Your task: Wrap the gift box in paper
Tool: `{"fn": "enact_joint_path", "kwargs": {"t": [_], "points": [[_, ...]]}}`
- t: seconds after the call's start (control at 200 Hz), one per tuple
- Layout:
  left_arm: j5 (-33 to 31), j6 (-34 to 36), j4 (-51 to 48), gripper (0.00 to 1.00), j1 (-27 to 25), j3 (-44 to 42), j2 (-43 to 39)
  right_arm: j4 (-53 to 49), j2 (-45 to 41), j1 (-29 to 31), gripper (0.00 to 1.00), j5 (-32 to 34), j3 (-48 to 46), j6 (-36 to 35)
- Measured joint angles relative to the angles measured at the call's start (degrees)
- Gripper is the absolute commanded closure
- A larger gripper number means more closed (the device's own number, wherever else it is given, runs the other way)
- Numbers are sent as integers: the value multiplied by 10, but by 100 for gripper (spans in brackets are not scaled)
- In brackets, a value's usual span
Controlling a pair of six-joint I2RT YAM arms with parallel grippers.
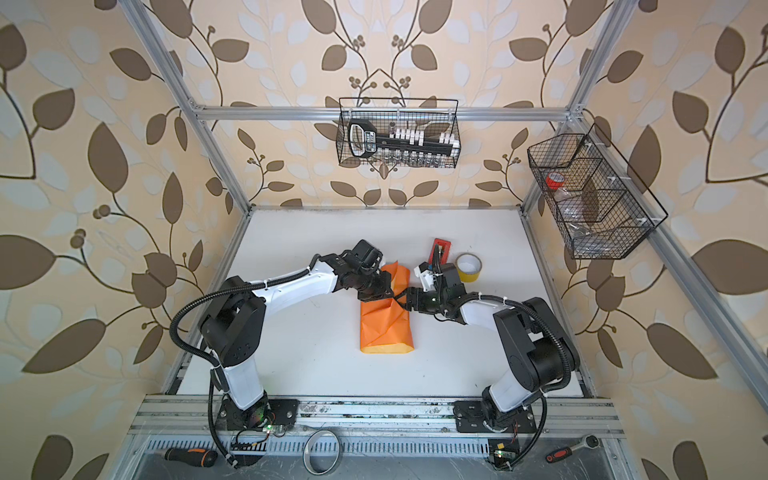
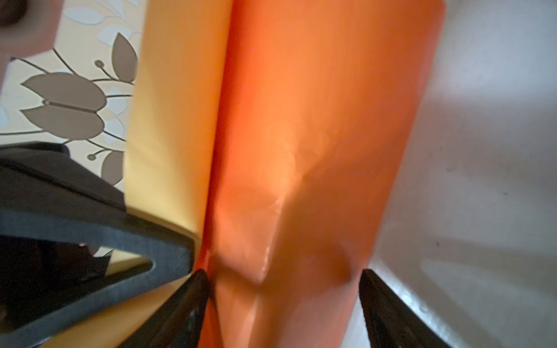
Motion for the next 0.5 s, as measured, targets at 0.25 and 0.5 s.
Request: {"fn": "enact_joint_path", "kwargs": {"t": [0.25,0.5], "points": [[50,-25,130,100,14,-86,-38,4,4,0,21,-2,0,0],[84,-53,236,100,22,-139,-59,6,4,0,21,-2,0,0]]}}
